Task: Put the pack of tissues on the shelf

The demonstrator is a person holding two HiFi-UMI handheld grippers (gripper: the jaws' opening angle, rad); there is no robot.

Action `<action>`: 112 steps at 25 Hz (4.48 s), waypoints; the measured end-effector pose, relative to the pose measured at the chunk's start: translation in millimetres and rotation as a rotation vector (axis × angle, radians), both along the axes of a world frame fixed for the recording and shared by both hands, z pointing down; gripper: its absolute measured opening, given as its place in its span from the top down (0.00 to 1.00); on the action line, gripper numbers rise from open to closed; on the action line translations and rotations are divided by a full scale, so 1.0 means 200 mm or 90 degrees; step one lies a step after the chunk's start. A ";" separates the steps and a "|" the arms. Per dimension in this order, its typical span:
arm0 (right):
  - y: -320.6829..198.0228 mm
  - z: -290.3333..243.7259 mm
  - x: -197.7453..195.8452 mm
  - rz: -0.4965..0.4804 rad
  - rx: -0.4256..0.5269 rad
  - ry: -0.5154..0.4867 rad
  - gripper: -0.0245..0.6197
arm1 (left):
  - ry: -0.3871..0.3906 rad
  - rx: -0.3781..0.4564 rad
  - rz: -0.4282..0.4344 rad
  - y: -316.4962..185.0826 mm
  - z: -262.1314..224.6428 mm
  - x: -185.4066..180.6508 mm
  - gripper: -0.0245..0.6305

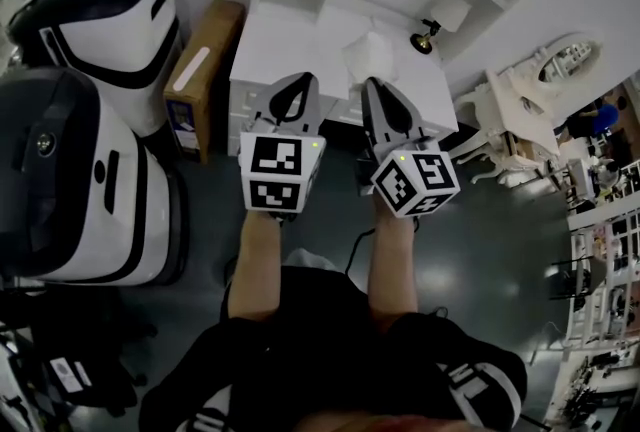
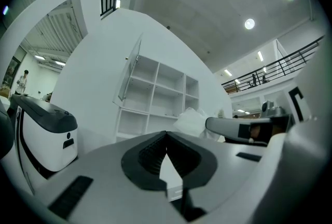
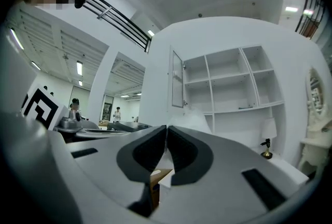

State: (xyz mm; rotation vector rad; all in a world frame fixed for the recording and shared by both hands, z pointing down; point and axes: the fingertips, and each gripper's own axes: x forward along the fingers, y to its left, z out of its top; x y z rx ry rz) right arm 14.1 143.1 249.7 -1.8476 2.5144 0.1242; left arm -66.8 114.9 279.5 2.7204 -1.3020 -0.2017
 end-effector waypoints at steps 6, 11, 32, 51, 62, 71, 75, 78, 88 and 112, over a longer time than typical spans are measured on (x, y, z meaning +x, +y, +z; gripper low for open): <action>-0.03 0.00 -0.05 -0.001 -0.005 0.007 0.93 | 0.003 -0.009 0.001 -0.03 0.01 -0.05 0.95; -0.07 0.04 -0.10 -0.007 -0.022 0.012 0.93 | 0.009 -0.020 -0.012 -0.06 0.04 -0.11 0.95; -0.25 0.26 -0.27 -0.072 -0.070 -0.022 0.93 | 0.027 -0.076 -0.081 -0.18 0.24 -0.31 0.95; -0.67 0.34 0.13 0.025 -0.091 -0.026 0.93 | 0.059 -0.100 0.004 -0.63 0.30 0.05 0.95; -1.05 0.53 0.18 0.013 -0.149 -0.029 0.93 | -0.013 -0.147 -0.036 -1.02 0.52 0.08 0.95; -1.31 0.69 0.35 0.036 -0.182 -0.047 0.93 | -0.027 -0.188 -0.016 -1.27 0.70 0.22 0.95; -1.41 0.76 0.41 0.042 -0.201 -0.045 0.93 | -0.041 -0.206 -0.014 -1.36 0.77 0.28 0.95; -1.51 0.82 0.45 0.038 -0.216 -0.037 0.93 | -0.038 -0.226 -0.017 -1.44 0.84 0.31 0.95; -1.70 0.96 0.54 0.037 -0.249 -0.017 0.93 | -0.077 -0.272 -0.020 -1.62 0.95 0.42 0.95; -1.86 0.50 1.37 0.111 -0.103 -0.063 0.93 | -0.115 -0.141 0.062 -1.81 0.44 1.08 0.95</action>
